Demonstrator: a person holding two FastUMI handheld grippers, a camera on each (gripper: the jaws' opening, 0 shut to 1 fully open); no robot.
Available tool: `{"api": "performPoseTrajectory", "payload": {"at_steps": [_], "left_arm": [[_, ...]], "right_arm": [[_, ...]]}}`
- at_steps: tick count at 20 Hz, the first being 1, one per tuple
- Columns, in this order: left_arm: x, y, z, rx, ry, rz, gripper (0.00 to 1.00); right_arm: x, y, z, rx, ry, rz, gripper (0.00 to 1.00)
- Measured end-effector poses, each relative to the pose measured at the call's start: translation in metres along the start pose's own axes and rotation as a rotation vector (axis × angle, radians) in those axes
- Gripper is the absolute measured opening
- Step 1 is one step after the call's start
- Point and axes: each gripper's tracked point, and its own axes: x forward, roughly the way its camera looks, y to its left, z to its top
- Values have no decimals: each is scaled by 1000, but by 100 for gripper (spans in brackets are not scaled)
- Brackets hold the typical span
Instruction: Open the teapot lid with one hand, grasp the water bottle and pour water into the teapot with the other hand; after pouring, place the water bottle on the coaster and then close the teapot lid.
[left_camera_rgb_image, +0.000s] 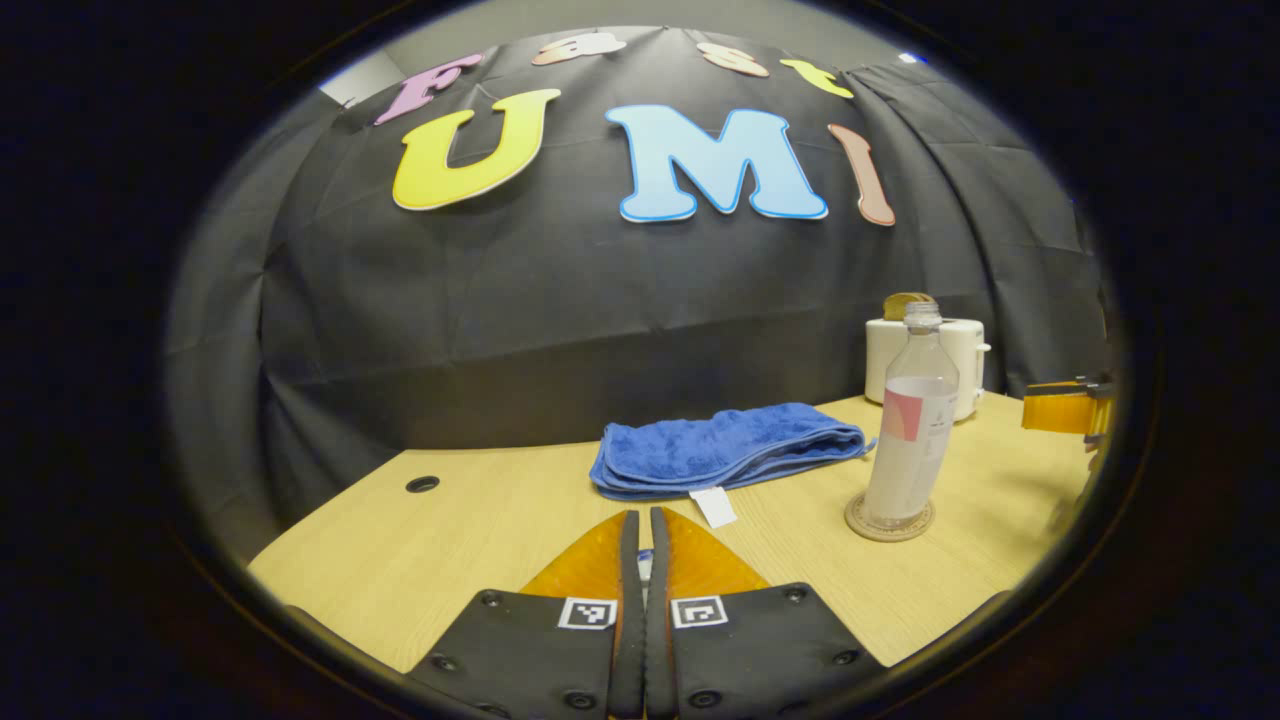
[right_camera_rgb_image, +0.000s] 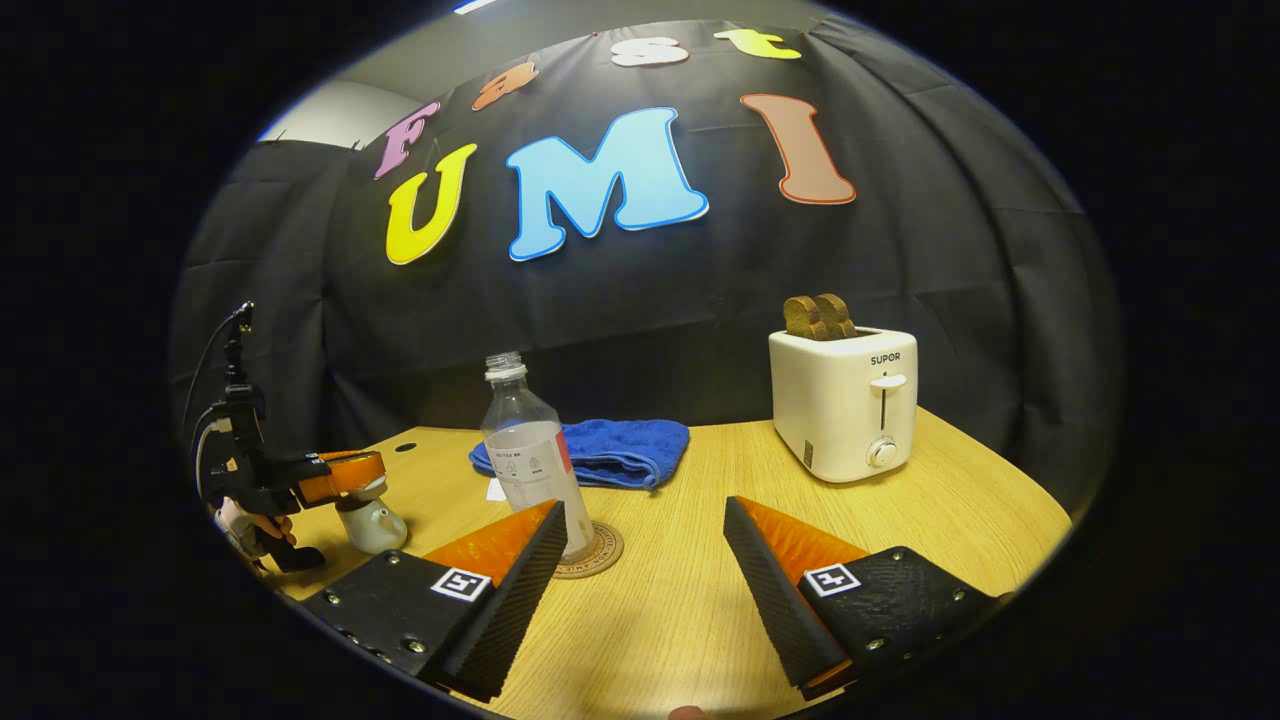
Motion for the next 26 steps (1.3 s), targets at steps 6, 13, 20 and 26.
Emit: {"api": "performPoseTrajectory", "payload": {"at_steps": [6,13,20,26], "left_arm": [[-10,0,3,-41,-9,-14,8],[-15,4,-2,-67,-3,-19,6],[-20,4,-5,-66,13,-12,8],[-19,2,-19,-84,41,-9,6]], "right_arm": [[-5,-2,1,17,-6,-1,98],[-8,1,1,5,-12,5,98],[-10,-2,-3,19,-10,8,98],[-13,-2,-3,9,-10,9,98]]}}
